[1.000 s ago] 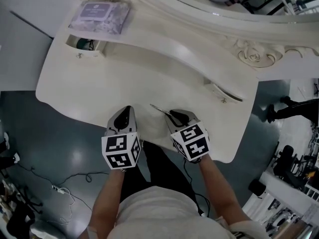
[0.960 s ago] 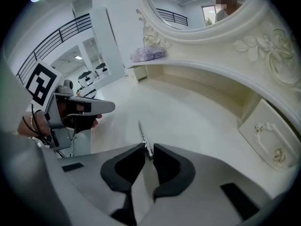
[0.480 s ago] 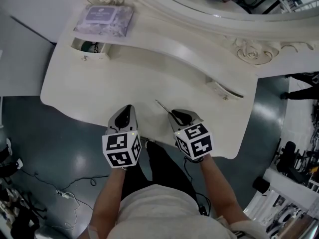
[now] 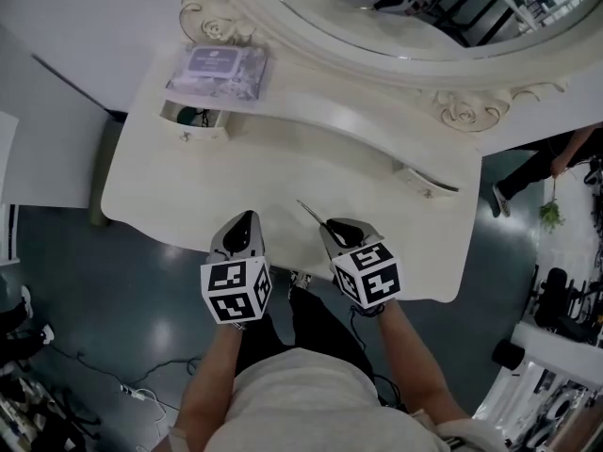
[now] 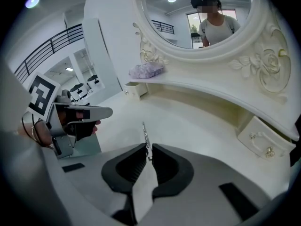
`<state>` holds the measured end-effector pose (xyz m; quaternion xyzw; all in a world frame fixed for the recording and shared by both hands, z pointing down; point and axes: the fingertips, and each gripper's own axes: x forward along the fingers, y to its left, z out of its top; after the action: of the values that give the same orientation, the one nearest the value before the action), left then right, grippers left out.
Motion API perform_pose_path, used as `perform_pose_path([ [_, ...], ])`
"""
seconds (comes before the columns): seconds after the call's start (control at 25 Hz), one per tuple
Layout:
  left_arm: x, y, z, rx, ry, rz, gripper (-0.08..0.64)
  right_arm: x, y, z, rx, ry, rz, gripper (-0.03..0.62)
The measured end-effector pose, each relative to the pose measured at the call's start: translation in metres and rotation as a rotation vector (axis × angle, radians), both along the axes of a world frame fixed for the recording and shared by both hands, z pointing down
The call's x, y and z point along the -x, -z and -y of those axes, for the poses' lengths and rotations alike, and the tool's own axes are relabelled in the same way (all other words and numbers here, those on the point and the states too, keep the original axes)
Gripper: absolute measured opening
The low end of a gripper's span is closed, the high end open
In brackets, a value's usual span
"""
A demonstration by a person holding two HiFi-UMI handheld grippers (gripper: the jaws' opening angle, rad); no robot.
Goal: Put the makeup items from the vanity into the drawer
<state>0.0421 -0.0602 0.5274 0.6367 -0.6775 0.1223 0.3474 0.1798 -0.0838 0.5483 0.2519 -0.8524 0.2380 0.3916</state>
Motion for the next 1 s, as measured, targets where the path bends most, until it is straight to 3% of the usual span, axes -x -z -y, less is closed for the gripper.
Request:
perform_pose_path([
  [0.32, 0.042, 0.029, 0.006, -0.062, -0.025, 0.014, 0.006, 0.041, 0.025, -0.002, -0.043, -0.018, 0.012, 0.049],
  [1.0, 0.174, 0.056, 0.002, -0.143, -0.027, 0.015, 0.005, 0.166, 0.058, -0.008, -0.143, -0.037, 0.013, 0.049],
])
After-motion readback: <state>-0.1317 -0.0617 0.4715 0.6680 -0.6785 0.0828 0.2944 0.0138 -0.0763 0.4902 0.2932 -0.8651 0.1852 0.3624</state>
